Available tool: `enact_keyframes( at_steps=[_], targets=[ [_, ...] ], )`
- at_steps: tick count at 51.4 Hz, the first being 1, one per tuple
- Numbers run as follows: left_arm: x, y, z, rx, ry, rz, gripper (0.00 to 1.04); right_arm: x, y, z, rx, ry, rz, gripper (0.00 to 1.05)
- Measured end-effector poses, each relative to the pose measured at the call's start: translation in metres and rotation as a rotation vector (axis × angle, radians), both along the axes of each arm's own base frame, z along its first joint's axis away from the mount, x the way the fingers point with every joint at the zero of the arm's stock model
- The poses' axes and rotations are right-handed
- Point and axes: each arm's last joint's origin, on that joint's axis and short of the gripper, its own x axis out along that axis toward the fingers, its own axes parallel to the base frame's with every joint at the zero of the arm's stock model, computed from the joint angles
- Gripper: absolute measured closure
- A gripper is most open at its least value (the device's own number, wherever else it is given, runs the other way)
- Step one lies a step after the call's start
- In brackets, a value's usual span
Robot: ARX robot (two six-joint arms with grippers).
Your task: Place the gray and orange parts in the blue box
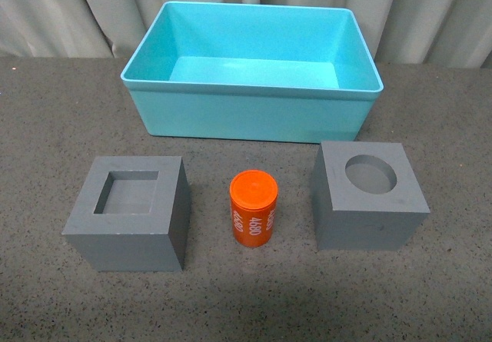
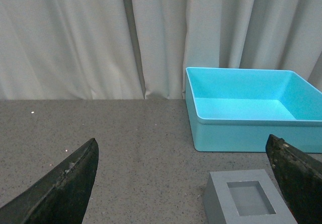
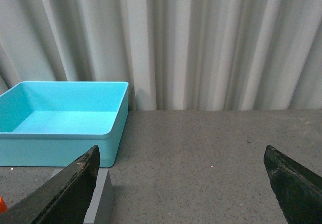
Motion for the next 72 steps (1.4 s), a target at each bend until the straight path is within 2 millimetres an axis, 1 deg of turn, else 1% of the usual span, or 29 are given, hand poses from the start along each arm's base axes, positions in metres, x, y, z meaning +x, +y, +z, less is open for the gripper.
enact_keyframes(
  at_steps=[65, 67, 69, 70, 72],
  targets=[
    [0.0, 0.0, 0.0, 0.0, 0.0, 0.0, 0.07, 0.0, 0.0, 0.0, -0.001, 0.0, -0.001, 0.1],
    [0.0, 0.0, 0.0, 0.0, 0.0, 0.0, 0.07, 0.0002, 0.0001, 0.0012, -0.041, -0.013, -0.027, 0.1],
    [0.0, 0.0, 0.0, 0.0, 0.0, 0.0, 0.07, 0.002, -0.0006, 0.0044, -0.147, -0.027, -0.103, 0.1],
    [0.0, 0.0, 0.0, 0.0, 0.0, 0.001, 0.07, 0.0041, -0.0007, 0.0052, -0.213, -0.004, -0.11, 0.1],
    [0.0, 0.0, 0.0, 0.0, 0.0, 0.0, 0.07, 0.0098, -0.001, 0.0034, -0.282, 0.052, -0.102, 0.1]
  ],
)
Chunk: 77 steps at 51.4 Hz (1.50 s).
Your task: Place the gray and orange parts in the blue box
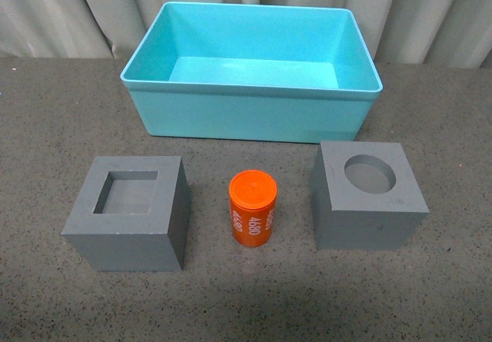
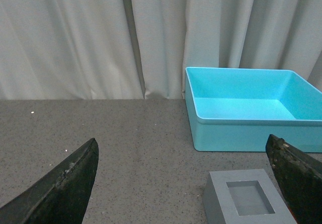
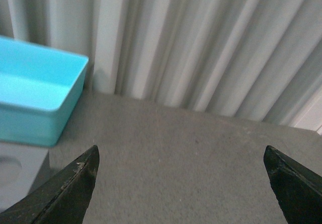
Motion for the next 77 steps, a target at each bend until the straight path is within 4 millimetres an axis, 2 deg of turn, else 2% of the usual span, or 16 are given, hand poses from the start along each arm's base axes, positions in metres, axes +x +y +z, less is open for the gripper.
enact_keyframes(
  at_steps=[6, 12, 19, 25, 40, 41, 45, 52, 64, 69, 77],
  targets=[
    [0.0, 0.0, 0.0, 0.0, 0.0, 0.0, 0.07, 0.023, 0.001, -0.003, -0.031, 0.139, 0.054, 0.1],
    [0.0, 0.0, 0.0, 0.0, 0.0, 0.0, 0.07, 0.054, 0.008, 0.0, 0.034, 0.254, 0.122, 0.1],
    [0.0, 0.0, 0.0, 0.0, 0.0, 0.0, 0.07, 0.089, 0.02, -0.007, 0.108, 0.408, 0.163, 0.1],
    [0.0, 0.0, 0.0, 0.0, 0.0, 0.0, 0.07, 0.114, 0.032, -0.017, 0.156, 0.528, 0.188, 0.1],
    [0.0, 0.0, 0.0, 0.0, 0.0, 0.0, 0.07, 0.158, 0.061, -0.047, 0.23, 0.736, 0.221, 0.1],
    [0.0, 0.0, 0.0, 0.0, 0.0, 0.0, 0.07, 0.171, 0.071, -0.058, 0.253, 0.799, 0.218, 0.1],
    [0.0, 0.0, 0.0, 0.0, 0.0, 0.0, 0.07, 0.177, 0.077, -0.063, 0.262, 0.834, 0.209, 0.1],
    [0.0, 0.0, 0.0, 0.0, 0.0, 0.0, 0.07, 0.184, 0.084, -0.072, 0.289, 0.898, 0.169, 0.36],
    [0.0, 0.0, 0.0, 0.0, 0.0, 0.0, 0.07, 0.187, 0.089, -0.071, 0.311, 0.918, 0.153, 0.8],
    [0.0, 0.0, 0.0, 0.0, 0.0, 0.0, 0.07, 0.188, 0.089, -0.07, 0.321, 0.923, 0.145, 0.86],
    [0.0, 0.0, 0.0, 0.0, 0.0, 0.0, 0.07, 0.187, 0.089, -0.067, 0.325, 0.922, 0.143, 0.86]
  ],
)
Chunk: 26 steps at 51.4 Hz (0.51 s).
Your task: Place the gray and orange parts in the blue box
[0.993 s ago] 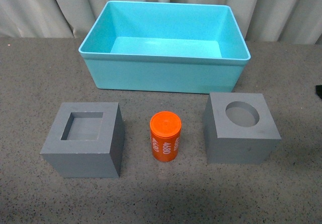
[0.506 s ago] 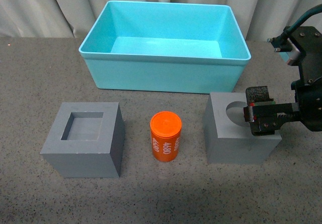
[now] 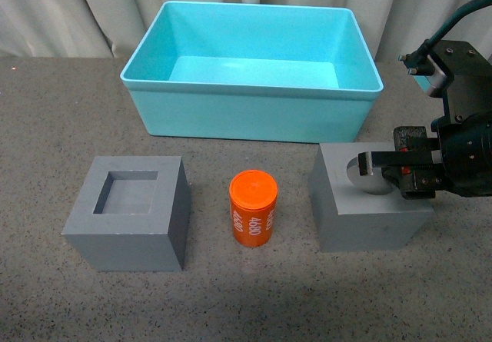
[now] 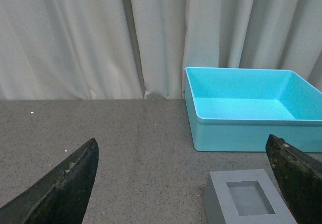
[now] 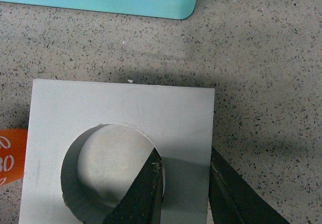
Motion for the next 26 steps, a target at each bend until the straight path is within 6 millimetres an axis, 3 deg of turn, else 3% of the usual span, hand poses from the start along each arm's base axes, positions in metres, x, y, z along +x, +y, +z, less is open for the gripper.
enact_keyframes(
  at_steps=[9, 13, 20, 26],
  targets=[
    [0.0, 0.0, 0.0, 0.0, 0.0, 0.0, 0.07, -0.007, -0.004, 0.008, 0.005, -0.008, -0.005, 0.87],
    [0.0, 0.0, 0.0, 0.0, 0.0, 0.0, 0.07, -0.012, -0.01, 0.026, 0.046, -0.061, -0.012, 0.87],
    [0.0, 0.0, 0.0, 0.0, 0.0, 0.0, 0.07, -0.014, -0.013, 0.074, 0.136, -0.262, -0.015, 0.87],
    [0.0, 0.0, 0.0, 0.0, 0.0, 0.0, 0.07, -0.007, -0.012, 0.096, 0.173, -0.358, -0.012, 0.87]
  ],
)
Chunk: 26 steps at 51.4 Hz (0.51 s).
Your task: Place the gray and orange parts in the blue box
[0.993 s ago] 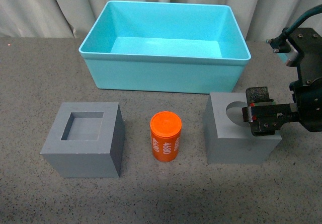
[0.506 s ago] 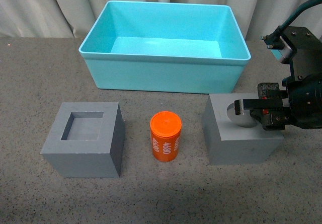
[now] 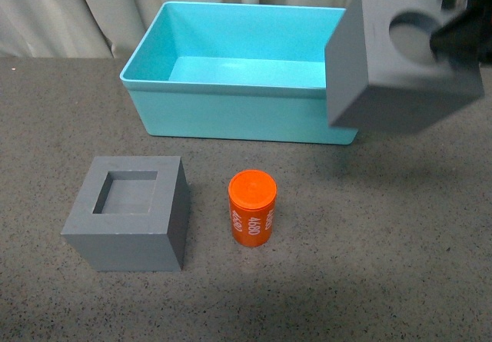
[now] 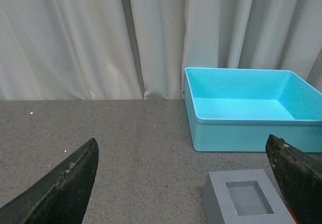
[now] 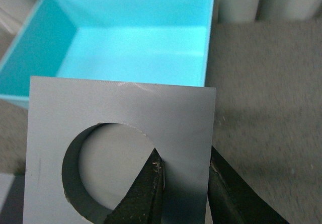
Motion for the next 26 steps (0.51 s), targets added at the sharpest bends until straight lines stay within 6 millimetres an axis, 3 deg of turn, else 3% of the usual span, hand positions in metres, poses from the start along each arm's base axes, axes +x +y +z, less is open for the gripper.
enact_keyframes(
  at_steps=[4, 9, 15, 26],
  targets=[
    [0.0, 0.0, 0.0, 0.0, 0.0, 0.001, 0.07, 0.015, 0.004, 0.015, 0.019, -0.062, 0.008, 0.87],
    [0.0, 0.0, 0.0, 0.0, 0.0, 0.0, 0.07, 0.04, 0.011, 0.018, 0.021, -0.076, 0.008, 0.87],
    [0.0, 0.0, 0.0, 0.0, 0.0, 0.0, 0.07, 0.075, 0.02, 0.01, 0.006, -0.03, 0.001, 0.87],
    [0.0, 0.0, 0.0, 0.0, 0.0, 0.0, 0.07, 0.119, 0.031, -0.015, -0.024, 0.069, 0.006, 0.87]
  ],
)
